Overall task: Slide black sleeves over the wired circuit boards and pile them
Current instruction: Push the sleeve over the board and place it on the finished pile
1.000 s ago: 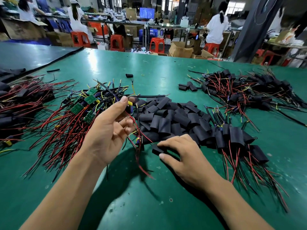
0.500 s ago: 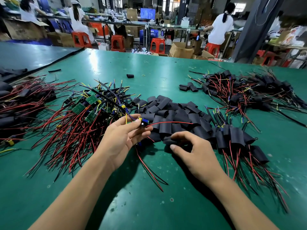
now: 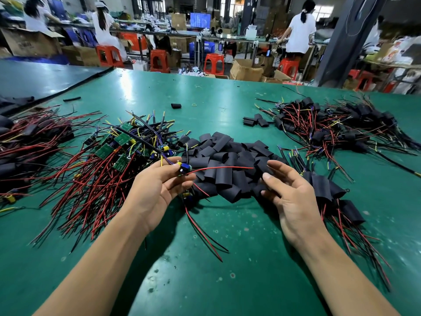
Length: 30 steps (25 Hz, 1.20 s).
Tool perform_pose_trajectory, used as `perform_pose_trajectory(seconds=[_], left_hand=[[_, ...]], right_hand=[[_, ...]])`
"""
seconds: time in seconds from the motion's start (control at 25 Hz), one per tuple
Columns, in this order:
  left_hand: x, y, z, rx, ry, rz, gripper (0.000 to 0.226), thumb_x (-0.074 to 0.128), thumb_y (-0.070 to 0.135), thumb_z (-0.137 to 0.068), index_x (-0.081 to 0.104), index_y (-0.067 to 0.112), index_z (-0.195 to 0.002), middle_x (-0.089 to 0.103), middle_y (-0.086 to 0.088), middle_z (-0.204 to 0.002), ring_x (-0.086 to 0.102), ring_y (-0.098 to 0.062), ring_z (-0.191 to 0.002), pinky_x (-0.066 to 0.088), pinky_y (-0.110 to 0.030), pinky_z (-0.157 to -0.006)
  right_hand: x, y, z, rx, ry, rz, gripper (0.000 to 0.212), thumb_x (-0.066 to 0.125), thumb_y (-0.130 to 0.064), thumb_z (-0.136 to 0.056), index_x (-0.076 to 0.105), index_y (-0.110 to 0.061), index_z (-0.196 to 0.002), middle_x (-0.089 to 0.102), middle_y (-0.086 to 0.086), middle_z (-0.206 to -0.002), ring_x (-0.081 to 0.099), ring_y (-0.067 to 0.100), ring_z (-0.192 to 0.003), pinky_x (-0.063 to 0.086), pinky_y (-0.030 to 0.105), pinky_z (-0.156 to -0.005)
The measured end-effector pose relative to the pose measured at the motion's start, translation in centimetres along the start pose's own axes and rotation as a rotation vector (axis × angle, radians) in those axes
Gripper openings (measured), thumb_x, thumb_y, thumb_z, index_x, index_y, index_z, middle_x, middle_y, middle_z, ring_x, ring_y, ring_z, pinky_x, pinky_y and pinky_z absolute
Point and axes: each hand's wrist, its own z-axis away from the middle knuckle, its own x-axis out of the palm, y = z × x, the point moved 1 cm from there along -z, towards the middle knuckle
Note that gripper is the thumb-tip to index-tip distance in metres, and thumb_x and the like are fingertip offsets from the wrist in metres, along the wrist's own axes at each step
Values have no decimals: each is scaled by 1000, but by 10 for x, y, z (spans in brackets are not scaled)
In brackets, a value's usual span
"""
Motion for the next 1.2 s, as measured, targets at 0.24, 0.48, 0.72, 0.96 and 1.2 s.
perform_pose_trajectory(seconds=[0.24,0.48,0.72,0.96,1.2], left_hand=[[-1,1,-1,20,3,-8,17,48,0,-98,63,7,-100,66,-13,-88,72,-23,-69,59,-26,-59],[-1,1,0,13,2,-2,17,48,1,-99,64,7,-102,67,-12,-88,73,-23,-71,59,-26,-60],[1,1,1,1,-3,3,18,48,0,-98,63,7,-100,67,-11,-84,73,-23,-69,59,-26,-59],[0,2,2,-4,-4,3,18,47,0,-98,63,7,-103,66,-13,-88,73,-23,-69,59,-26,-60],[0,3,2,-1,-8,-1,17,48,1,-98,63,7,-103,68,-12,-86,73,-23,-71,60,-26,-60]], right_hand=[[0,0,1,15,-10,4,30,67,3,-86,71,-21,-103,75,-9,-88,68,5,-78,53,18,-61],[2,0,2,28,-23,22,32,68,3,-85,70,-20,-106,76,-7,-87,68,5,-79,51,21,-65],[5,-2,4,110,-99,-140,35,71,-4,-75,69,-18,-108,71,-7,-81,65,10,-72,52,19,-57],[8,-6,6,221,-192,-285,45,68,-12,-69,68,-15,-114,70,-4,-81,67,10,-70,53,20,-57],[7,-9,8,252,-200,-299,45,69,-12,-70,67,-14,-115,71,1,-87,66,11,-71,54,21,-59]])
